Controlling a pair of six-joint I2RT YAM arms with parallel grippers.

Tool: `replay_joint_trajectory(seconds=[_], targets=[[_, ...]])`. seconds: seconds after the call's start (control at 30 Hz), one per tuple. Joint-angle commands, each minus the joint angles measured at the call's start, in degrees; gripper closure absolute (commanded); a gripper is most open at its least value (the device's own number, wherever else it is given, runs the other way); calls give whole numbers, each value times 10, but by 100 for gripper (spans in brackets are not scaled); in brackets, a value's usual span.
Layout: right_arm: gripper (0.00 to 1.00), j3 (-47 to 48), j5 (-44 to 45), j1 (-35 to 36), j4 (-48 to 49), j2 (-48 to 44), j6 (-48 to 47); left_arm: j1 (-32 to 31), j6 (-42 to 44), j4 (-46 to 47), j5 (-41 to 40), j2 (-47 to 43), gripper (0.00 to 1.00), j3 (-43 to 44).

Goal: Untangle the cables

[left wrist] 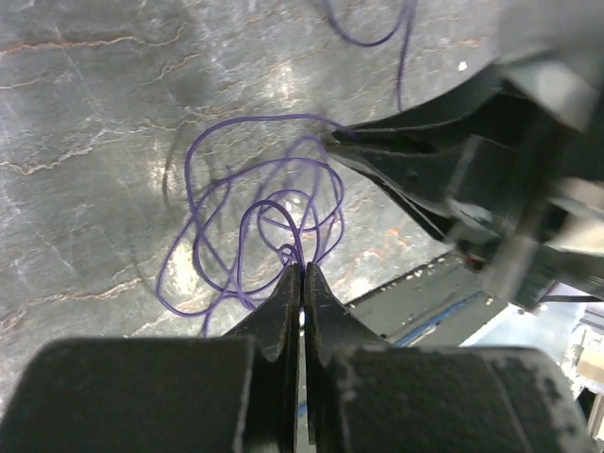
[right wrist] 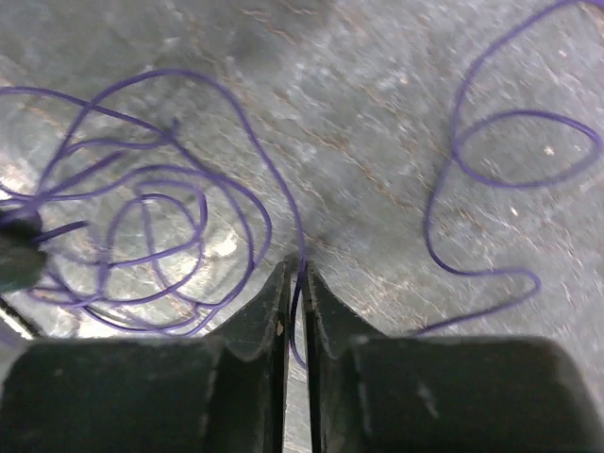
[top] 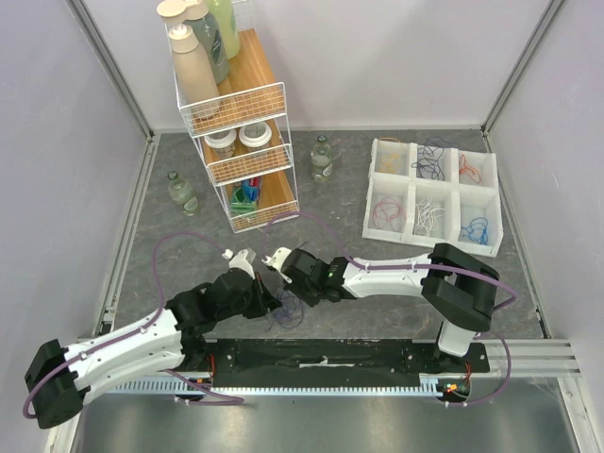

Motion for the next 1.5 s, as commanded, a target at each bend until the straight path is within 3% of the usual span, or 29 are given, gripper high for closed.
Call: replay_joint_trajectory(seconds=[0.0, 0.17, 0.4, 0.53, 0.73, 0.93, 1.07, 1.27, 1.47], targets=[[98, -3, 179, 6, -25, -11, 29, 1, 11, -89, -36, -61, 98, 68], [100, -46, 356, -12, -43, -137, 98, 2, 72, -195, -123, -127, 98, 156], [100, -51, 505, -99, -101, -413, 132, 1, 165, -270, -259, -128, 99, 286], [100, -33, 529, -124, -106, -512, 122, 1, 194, -269, -296, -130, 98, 312], [100, -23, 473, -127, -96, -552, 125, 1, 177, -255, -272, -134, 98, 296], [100, -3, 273, -127, -40, -533, 61, 2, 186, -234, -140, -115, 56, 253], [100, 32, 206, -127, -41, -510, 53, 1, 238, -169, -74, -121, 38, 215], [100, 85, 148, -127, -46, -503, 59, 2, 246, -24, 28, -43, 30, 171], [100, 170, 93, -127, -54, -482, 92, 2, 319, 208, 79, 5, 30, 121]])
